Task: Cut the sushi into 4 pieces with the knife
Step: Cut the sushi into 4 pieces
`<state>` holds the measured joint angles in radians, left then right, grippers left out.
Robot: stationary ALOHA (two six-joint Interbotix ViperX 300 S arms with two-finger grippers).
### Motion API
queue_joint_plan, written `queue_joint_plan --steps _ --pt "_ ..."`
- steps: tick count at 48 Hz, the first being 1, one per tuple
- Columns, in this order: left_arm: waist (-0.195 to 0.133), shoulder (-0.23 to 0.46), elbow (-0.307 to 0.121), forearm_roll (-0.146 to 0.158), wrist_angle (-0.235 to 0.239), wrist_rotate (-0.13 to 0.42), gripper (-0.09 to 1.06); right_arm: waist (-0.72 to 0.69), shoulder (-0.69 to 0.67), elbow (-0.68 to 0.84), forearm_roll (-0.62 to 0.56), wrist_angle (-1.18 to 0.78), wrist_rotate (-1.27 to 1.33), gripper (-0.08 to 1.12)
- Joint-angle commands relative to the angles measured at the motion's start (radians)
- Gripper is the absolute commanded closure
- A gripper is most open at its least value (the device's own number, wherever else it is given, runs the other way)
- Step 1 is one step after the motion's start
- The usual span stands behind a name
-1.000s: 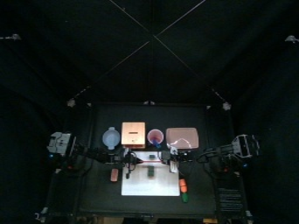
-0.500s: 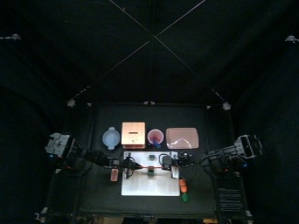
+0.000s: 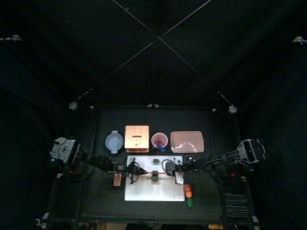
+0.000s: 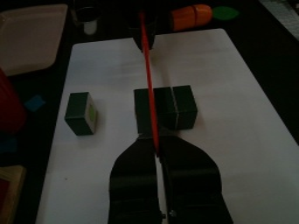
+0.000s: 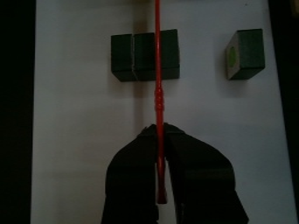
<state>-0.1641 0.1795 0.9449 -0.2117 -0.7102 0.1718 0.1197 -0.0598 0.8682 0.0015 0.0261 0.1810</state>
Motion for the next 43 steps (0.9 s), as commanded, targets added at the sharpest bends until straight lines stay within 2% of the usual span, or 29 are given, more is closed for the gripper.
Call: queue_joint_plan --steps 1,6,12,23,35,43 --pt "0.002 0.002 -0.02 -0.009 -0.005 0.003 0.89 -0.002 -0.005 -0.015 0.008 -0.014 -0.002 0.98" --pt "-0.002 0.014 -0.02 -0.017 -0.005 0.003 0.89 -0.002 0.009 -0.015 0.009 -0.014 -0.002 0.98" --pt "-0.002 0.052 -0.02 -0.04 0.006 0.003 0.89 -0.003 0.04 -0.017 0.017 -0.018 -0.002 0.98" --pt "-0.002 0.14 -0.054 -0.078 0.101 0.009 0.89 -0.005 0.103 -0.018 0.034 -0.025 -0.003 0.98" --pt "0.014 0.141 -0.071 -0.078 0.12 0.014 0.89 -0.009 0.092 -0.015 0.031 -0.023 -0.003 0.98" --pt "0.046 0.121 -0.066 -0.064 0.12 0.015 0.89 -0.028 0.067 -0.005 0.028 -0.017 -0.003 0.98"
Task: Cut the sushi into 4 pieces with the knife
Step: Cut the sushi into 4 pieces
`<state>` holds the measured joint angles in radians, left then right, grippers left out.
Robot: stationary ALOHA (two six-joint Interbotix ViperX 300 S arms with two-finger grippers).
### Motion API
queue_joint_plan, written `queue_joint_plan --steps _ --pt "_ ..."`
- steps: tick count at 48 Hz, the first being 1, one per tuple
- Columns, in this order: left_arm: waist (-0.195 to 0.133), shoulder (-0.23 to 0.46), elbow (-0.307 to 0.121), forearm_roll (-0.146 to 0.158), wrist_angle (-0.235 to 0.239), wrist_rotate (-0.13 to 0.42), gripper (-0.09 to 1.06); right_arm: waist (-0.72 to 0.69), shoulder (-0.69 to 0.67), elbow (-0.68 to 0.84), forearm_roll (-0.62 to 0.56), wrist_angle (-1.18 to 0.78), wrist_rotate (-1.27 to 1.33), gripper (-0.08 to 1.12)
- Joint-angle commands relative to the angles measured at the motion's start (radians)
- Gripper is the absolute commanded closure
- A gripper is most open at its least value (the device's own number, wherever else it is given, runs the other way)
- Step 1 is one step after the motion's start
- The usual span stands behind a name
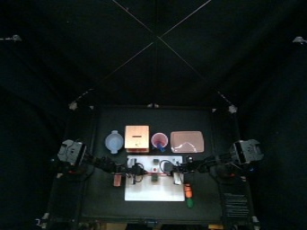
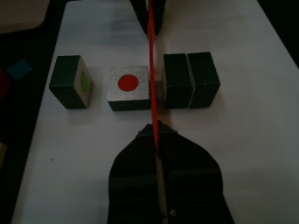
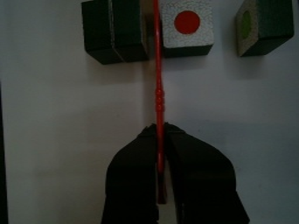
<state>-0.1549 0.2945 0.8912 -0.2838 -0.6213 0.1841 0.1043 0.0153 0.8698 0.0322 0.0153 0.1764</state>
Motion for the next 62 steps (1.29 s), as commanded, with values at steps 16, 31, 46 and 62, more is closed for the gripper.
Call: queue_joint_plan --steps 16,31,46,62 --pt "0.055 -0.052 -0.011 0.044 0.034 0.003 0.89 -0.023 -0.074 -0.005 -0.02 -0.002 0.002 0.98" --pt "0.048 -0.133 -0.009 0.072 0.034 0.005 0.89 -0.015 -0.123 -0.025 -0.02 0.002 0.0 0.98" --pt "0.006 -0.259 0.005 0.144 0.035 0.002 0.89 0.031 -0.207 -0.035 -0.02 0.0 0.0 0.98" --pt "-0.032 -0.221 0.012 0.132 0.035 -0.005 0.89 0.058 -0.192 -0.035 -0.012 -0.003 0.002 0.98"
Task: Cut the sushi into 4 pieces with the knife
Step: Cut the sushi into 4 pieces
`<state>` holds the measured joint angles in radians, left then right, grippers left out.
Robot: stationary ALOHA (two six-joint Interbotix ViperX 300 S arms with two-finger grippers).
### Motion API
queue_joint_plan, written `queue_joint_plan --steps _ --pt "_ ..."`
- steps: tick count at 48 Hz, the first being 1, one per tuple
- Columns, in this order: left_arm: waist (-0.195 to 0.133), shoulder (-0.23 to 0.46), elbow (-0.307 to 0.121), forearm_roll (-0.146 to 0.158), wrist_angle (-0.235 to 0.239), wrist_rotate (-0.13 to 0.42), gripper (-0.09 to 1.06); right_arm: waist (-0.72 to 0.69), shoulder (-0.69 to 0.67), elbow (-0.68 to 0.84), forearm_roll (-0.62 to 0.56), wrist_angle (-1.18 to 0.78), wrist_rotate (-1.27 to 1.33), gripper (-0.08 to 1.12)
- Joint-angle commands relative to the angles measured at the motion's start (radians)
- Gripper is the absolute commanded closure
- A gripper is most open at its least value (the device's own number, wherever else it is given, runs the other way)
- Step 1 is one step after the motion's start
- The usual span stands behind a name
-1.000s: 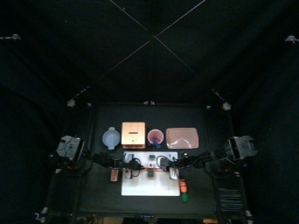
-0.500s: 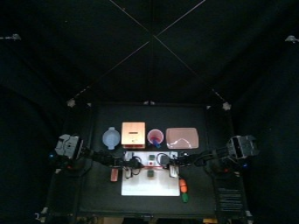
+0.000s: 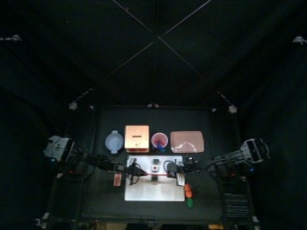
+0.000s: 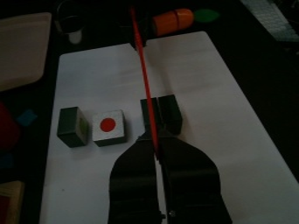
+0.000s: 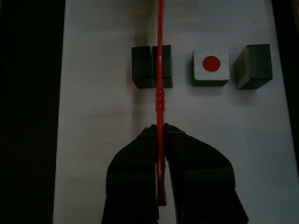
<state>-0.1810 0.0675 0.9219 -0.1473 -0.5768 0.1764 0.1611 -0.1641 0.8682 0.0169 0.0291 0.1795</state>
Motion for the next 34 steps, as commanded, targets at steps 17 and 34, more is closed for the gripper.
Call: queue_joint_plan --steps 17,34 --pt "-0.006 0.067 -0.028 -0.026 -0.009 0.005 0.89 -0.008 0.054 -0.041 0.0 -0.017 -0.002 0.98" --pt "-0.011 0.109 -0.029 -0.051 -0.009 0.003 0.89 -0.002 0.1 -0.043 0.018 -0.02 -0.002 0.98"
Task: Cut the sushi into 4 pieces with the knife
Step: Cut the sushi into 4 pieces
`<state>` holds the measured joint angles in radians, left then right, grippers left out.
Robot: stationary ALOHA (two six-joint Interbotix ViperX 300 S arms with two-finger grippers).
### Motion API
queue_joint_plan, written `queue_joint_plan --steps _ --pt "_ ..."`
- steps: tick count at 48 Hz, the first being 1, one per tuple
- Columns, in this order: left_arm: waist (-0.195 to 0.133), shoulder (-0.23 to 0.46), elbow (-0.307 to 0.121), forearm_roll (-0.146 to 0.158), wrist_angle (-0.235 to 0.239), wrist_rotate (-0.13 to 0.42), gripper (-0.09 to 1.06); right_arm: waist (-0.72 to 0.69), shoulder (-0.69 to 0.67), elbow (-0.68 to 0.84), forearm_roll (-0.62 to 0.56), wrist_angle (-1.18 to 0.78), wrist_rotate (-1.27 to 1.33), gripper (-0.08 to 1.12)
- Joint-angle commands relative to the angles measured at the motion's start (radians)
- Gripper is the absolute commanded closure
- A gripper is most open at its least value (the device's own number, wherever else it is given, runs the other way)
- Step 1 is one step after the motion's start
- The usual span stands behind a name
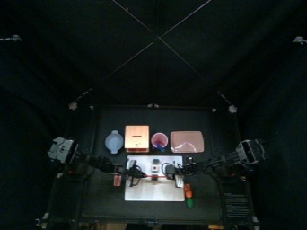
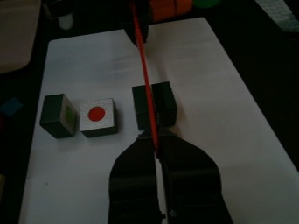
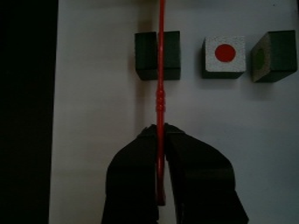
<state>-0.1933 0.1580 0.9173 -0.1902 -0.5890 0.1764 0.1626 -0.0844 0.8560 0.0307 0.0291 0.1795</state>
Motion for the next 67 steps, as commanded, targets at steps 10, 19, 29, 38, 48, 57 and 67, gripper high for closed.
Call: queue_joint_plan --steps 10,19,29,38,48,57,67 --pt "-0.008 0.038 -0.025 -0.018 0.005 0.003 0.89 0.002 0.054 -0.037 0.011 -0.028 -0.002 0.98" --pt "-0.011 0.066 -0.031 -0.037 0.034 0.003 0.89 0.002 0.089 -0.043 0.018 -0.028 0.0 0.98" --pt "-0.011 0.127 -0.06 -0.055 0.094 0.003 0.89 0.011 0.133 -0.055 0.031 -0.028 0.0 0.98" --pt "-0.035 0.132 -0.084 -0.055 0.127 0.002 0.89 0.041 0.133 -0.061 0.049 -0.028 0.0 0.98" --pt "-0.067 0.118 -0.089 -0.057 0.149 0.0 0.89 0.063 0.133 -0.069 0.066 -0.028 -0.002 0.98" --pt "-0.061 0.077 -0.089 -0.071 0.137 0.006 0.85 0.057 0.087 -0.064 0.057 -0.017 -0.002 0.98" --pt "-0.06 -0.012 -0.087 -0.069 0.126 0.008 0.58 0.058 -0.035 -0.023 0.049 0.023 -0.002 0.98"
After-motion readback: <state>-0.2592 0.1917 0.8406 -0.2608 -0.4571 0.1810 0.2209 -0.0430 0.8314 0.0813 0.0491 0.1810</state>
